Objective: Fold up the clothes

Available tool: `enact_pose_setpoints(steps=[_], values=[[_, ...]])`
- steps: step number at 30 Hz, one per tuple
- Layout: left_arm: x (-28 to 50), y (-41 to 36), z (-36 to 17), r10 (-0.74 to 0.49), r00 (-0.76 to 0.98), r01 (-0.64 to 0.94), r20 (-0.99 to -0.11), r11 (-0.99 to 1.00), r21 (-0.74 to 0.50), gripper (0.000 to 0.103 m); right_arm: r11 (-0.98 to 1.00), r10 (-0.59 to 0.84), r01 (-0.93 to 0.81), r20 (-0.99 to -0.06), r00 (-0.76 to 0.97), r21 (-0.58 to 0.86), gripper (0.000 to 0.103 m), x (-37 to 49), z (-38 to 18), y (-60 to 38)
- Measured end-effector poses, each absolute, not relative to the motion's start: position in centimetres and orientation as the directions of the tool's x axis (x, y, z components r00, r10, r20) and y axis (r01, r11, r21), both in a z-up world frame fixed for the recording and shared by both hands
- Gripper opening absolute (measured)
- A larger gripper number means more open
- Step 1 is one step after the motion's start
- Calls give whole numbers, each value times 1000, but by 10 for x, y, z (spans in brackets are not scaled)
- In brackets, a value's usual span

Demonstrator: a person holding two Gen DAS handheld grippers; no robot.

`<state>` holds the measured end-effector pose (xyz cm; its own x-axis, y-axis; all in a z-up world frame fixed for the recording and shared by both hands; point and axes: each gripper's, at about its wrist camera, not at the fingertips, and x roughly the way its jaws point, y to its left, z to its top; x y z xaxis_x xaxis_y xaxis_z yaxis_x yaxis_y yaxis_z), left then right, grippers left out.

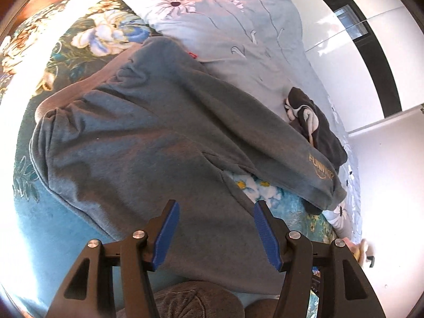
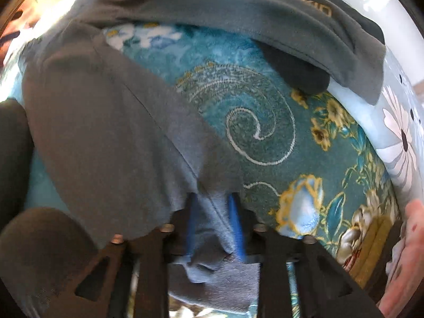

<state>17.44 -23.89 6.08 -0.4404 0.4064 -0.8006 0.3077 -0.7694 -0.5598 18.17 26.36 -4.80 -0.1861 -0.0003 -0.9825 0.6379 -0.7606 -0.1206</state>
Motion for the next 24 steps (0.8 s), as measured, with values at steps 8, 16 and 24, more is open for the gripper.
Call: enact_pose_setpoints(steps=[8, 16, 24], values=[[166, -237, 55, 411, -412, 309, -814, -777, -548, 62, -821, -66, 570, -989, -129, -19, 3, 151, -38, 287], [168, -253, 49, 383, -411, 362, -827, -764, -534, 63, -941, -39, 339, -994, -100, 2, 4, 99, -49, 322], [185, -292, 37, 334, -425, 450, -842, -729, -516, 63, -963, -14, 263, -968, -249, -54, 30, 138, 8, 333]])
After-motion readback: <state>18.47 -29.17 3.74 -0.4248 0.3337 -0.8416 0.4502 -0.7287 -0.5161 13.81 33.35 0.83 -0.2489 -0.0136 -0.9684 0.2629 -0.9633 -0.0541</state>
